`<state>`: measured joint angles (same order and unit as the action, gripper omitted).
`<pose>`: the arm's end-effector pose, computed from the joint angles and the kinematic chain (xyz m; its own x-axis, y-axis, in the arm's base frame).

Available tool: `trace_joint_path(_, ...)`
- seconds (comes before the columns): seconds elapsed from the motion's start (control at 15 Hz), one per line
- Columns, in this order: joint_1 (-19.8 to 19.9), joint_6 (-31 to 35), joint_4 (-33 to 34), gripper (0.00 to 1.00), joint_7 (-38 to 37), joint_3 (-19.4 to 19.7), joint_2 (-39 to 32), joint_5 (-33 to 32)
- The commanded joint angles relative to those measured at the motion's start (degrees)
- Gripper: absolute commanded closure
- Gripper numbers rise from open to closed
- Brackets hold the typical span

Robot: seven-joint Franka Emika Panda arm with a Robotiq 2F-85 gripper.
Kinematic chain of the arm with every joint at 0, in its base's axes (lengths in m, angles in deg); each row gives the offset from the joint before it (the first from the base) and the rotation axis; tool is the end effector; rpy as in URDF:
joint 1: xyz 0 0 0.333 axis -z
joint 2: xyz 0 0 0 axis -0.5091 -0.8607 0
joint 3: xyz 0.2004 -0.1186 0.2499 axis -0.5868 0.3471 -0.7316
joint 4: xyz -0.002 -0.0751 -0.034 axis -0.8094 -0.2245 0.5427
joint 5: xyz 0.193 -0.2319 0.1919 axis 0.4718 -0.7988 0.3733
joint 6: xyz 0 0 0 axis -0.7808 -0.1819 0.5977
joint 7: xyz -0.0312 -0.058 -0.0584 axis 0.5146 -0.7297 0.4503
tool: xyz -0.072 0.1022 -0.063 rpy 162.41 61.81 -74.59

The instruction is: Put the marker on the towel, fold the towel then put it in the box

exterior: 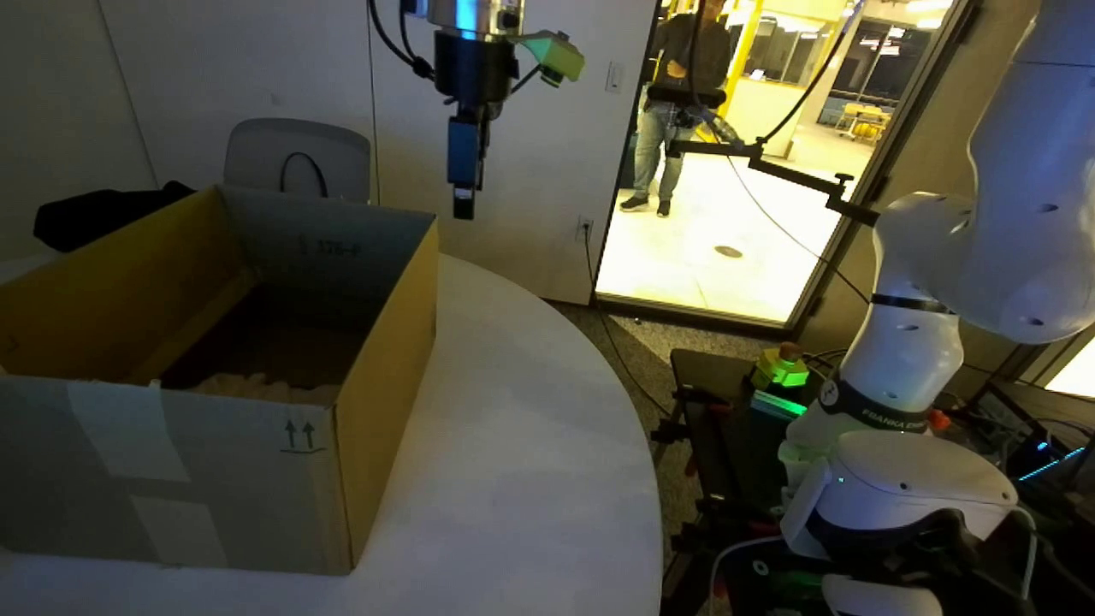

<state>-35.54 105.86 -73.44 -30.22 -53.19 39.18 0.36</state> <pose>0.5472 0.0447 0.4795 0.9863 0.1644 0.0111 0.1634 -0.9845 0.0641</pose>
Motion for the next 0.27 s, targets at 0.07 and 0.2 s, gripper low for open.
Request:
trace_joint_path(0.07, 1.6, 7.8, -17.6, 0.0, 3.1, -0.4, 13.1, 2.1)
trace_joint_path(0.2, 1.5, 3.8, -11.4, 0.0, 1.5, -0.7, 8.0, 0.8)
